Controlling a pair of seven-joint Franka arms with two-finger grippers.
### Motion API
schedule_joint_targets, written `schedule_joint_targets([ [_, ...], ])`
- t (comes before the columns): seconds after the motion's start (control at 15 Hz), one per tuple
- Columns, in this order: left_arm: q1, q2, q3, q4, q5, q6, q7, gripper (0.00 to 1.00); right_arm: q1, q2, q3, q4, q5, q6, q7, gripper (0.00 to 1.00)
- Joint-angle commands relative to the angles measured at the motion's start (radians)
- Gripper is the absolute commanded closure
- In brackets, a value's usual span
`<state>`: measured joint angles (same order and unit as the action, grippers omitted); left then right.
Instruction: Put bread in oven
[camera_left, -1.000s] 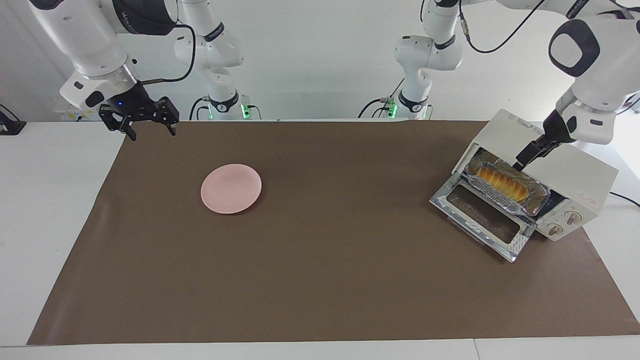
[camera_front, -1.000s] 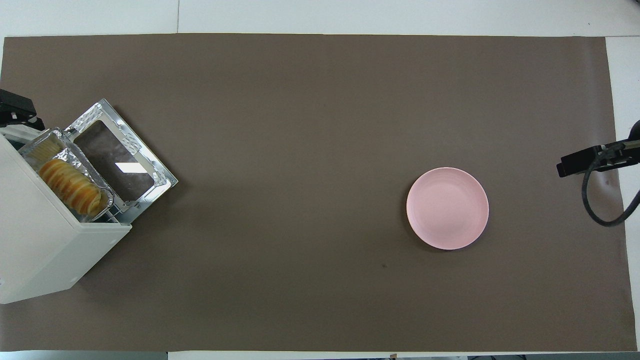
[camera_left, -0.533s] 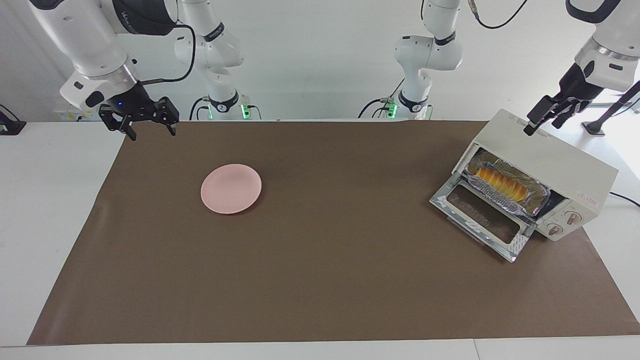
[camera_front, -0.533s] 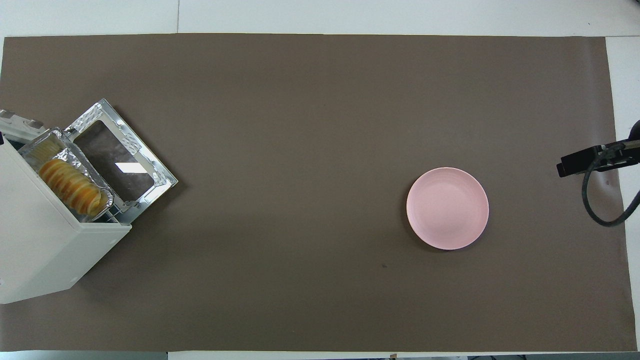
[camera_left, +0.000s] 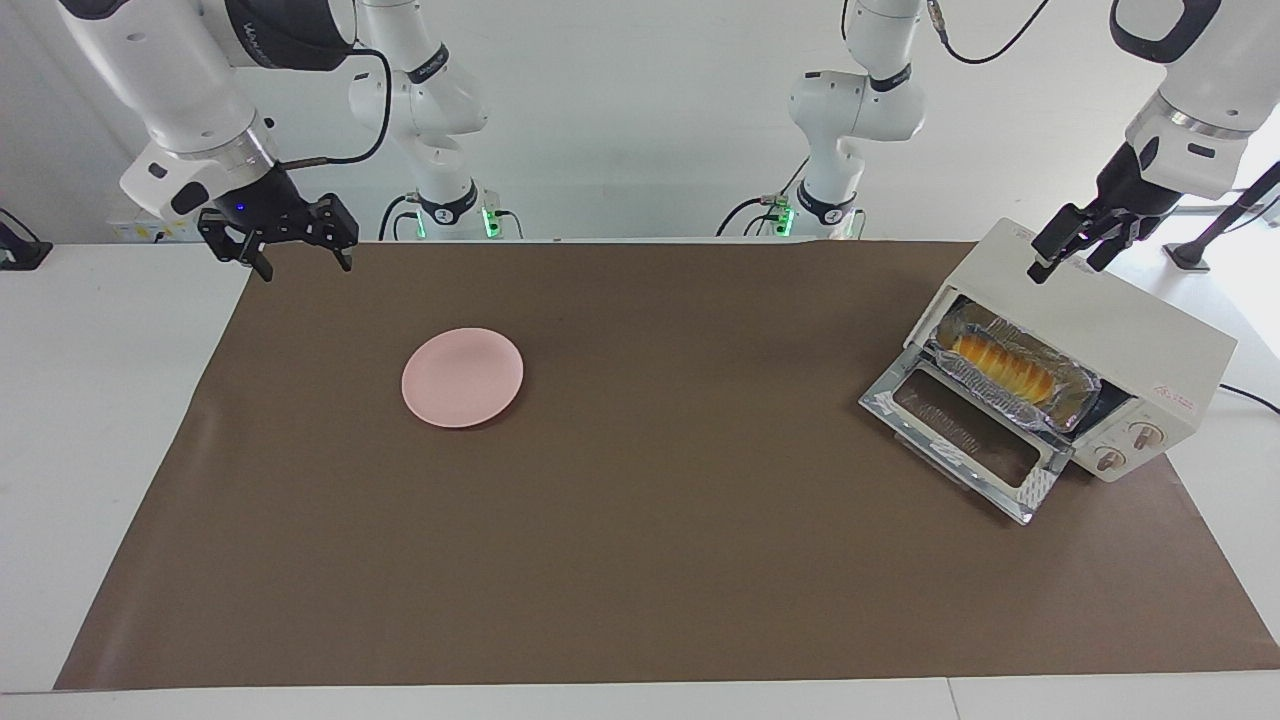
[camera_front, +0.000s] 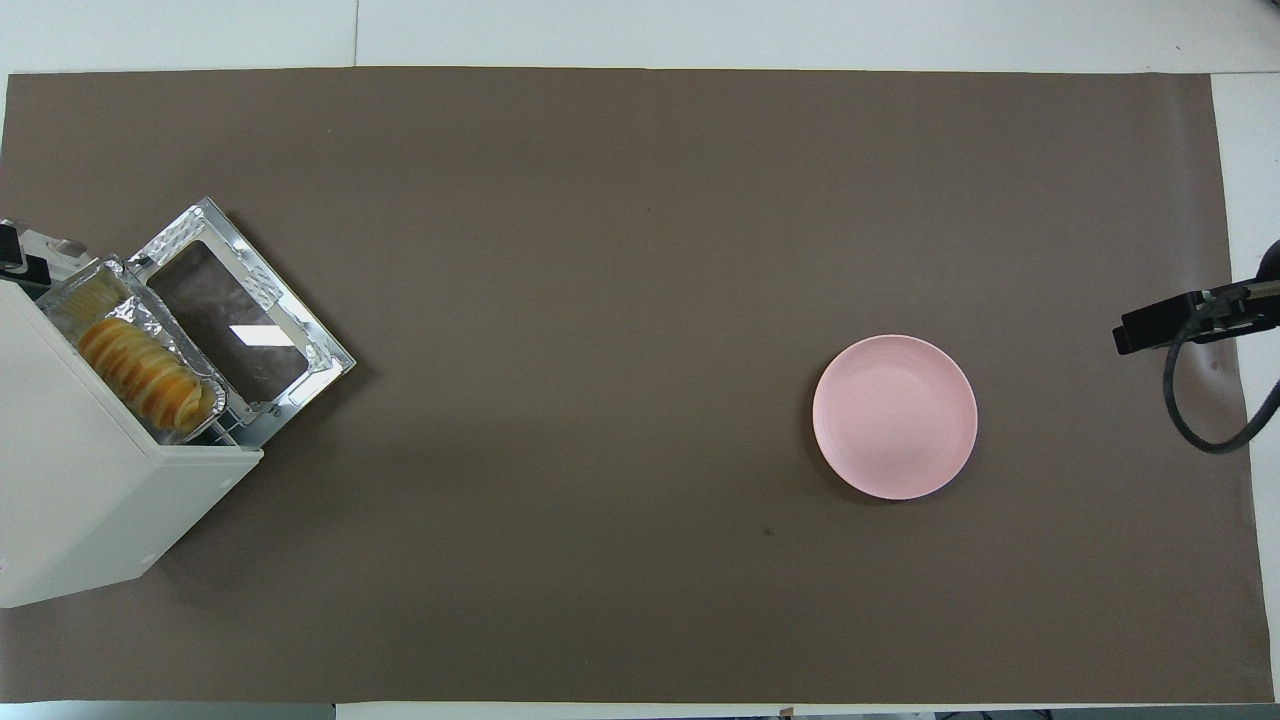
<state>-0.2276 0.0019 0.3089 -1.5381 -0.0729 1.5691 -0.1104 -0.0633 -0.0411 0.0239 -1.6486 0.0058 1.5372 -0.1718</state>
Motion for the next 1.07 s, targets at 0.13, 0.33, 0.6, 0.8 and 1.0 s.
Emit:
schedule_joint_targets([
  [0.13,0.255,-0.006,-0.323,0.012,0.070,-0.064,0.017,0.00,-0.006,-0.008,0.004,-0.005,-0.006,-0.009,0.008,0.00],
  [0.33,0.255,-0.016,-0.326,0.000,0.070,-0.067,0.017,0.00,-0.006,-0.008,0.004,-0.005,-0.006,-0.009,0.008,0.00],
  [0.6,0.264,-0.048,-0.326,-0.060,0.070,-0.074,0.027,0.00,-0.006,-0.008,0.004,-0.005,-0.006,-0.009,0.008,0.00],
  [0.8,0.271,-0.052,-0.324,-0.074,0.070,-0.067,0.054,0.00,-0.006,-0.008,0.004,-0.005,-0.007,-0.009,0.008,0.00],
  [1.0,0.255,-0.065,-0.326,-0.094,0.070,-0.053,0.044,0.00,-0.006,-0.008,0.004,-0.005,-0.007,-0.009,0.008,0.00],
])
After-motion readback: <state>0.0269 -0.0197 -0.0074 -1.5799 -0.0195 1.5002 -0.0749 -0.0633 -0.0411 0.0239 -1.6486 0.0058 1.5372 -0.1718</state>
